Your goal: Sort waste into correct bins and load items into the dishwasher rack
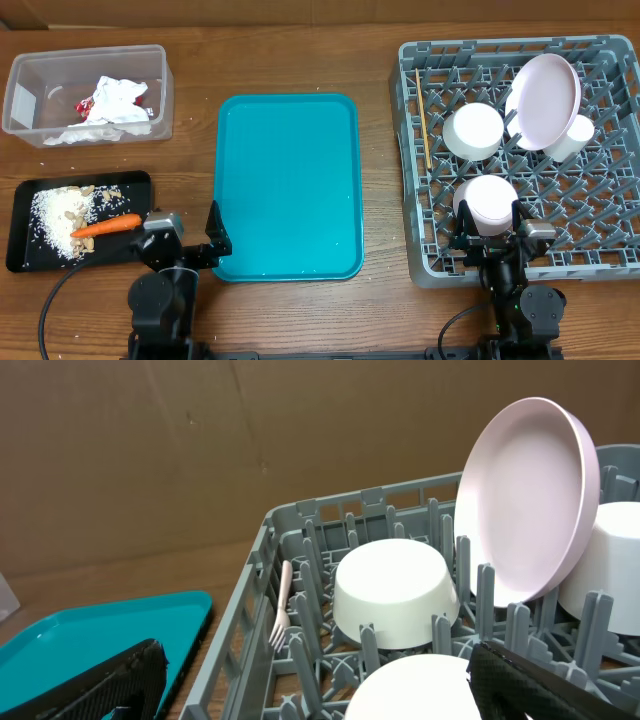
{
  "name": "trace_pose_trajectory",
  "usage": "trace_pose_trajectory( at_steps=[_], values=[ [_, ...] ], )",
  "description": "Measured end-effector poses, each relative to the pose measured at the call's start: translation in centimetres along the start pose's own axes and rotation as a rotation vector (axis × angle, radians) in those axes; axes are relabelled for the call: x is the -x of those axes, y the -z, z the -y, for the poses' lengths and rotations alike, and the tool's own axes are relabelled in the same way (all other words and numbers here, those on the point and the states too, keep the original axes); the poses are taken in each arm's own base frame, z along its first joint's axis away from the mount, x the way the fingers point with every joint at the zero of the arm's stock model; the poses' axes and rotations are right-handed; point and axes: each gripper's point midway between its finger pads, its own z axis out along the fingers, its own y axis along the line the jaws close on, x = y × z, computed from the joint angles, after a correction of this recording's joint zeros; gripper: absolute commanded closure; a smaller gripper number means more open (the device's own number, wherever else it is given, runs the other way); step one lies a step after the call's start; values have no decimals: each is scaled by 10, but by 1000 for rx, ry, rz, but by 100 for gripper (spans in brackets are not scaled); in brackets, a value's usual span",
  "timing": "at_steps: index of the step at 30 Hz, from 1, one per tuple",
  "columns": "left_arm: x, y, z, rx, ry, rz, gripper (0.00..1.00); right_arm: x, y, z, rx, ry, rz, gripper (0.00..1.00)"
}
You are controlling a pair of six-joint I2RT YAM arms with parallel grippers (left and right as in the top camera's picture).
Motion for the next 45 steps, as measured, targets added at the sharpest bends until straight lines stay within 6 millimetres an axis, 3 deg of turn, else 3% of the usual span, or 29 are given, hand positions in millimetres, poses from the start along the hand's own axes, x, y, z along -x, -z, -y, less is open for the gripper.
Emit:
trace_pose_trajectory(
  at_steps=[9,45],
  values=[
    [-15,3,-4,-15,1,90,0,0,0,0,-1,0,-1,0],
    [-12,5,-3,-17,-18,112,0,0,0,0,-1,0,-1,0]
  ],
)
